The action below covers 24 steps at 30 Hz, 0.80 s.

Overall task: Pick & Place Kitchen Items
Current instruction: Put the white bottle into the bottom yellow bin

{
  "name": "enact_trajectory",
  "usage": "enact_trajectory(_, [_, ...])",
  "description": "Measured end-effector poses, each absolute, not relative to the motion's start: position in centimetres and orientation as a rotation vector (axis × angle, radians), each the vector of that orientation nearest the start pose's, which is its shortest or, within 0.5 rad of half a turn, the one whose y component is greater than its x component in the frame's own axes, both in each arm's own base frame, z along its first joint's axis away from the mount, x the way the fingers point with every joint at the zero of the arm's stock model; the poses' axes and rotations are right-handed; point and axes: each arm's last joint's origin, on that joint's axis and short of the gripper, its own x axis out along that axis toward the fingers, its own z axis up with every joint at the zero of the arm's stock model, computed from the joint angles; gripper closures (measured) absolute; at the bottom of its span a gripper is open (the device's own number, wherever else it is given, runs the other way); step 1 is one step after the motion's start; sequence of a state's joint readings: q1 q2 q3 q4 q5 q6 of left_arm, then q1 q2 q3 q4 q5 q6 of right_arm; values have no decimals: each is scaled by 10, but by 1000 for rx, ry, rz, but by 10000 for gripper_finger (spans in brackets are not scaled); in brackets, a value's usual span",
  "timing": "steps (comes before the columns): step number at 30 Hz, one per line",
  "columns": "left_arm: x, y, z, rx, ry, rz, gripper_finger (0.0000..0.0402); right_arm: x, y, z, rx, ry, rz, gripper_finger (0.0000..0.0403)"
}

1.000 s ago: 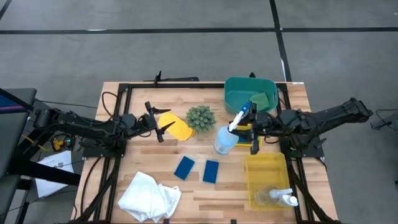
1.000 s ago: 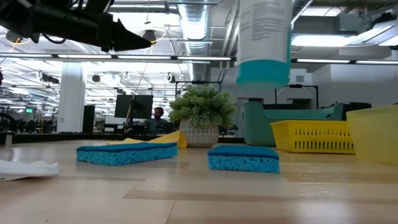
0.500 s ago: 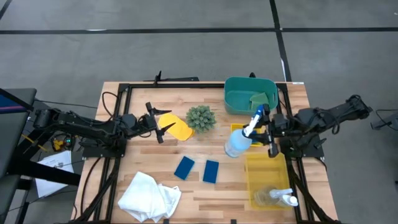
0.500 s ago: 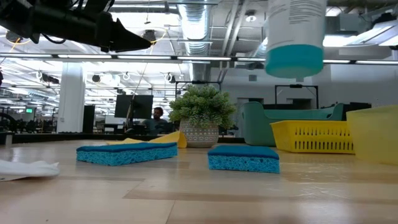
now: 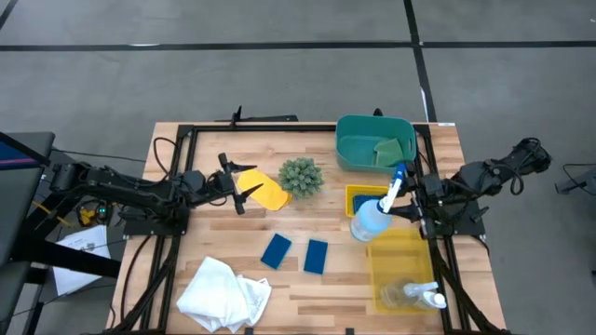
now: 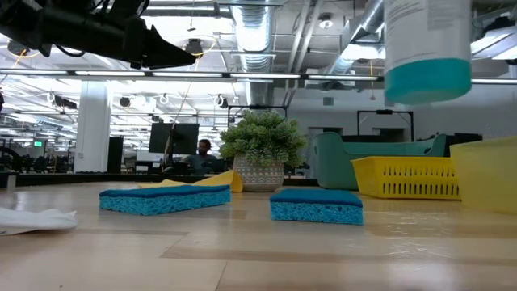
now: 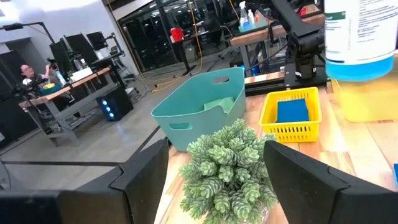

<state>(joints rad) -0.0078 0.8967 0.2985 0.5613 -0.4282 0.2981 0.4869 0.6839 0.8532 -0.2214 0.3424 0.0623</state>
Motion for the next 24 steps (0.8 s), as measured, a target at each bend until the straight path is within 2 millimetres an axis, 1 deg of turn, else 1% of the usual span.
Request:
enact_trajectory(4, [186,11,219,300,91,413,142,120,57,364,58,78,167,282])
enact_trajectory(8, [186,11,219,295,89,413,142,117,60,357,51,146,170,282])
enact_trajectory(15, [186,11,219,275,79,415,142,111,69,351,87,216,231,282])
enact_trajectory(24, [186,11,222,247,44,419,142,97,77,340,136,332,260,284])
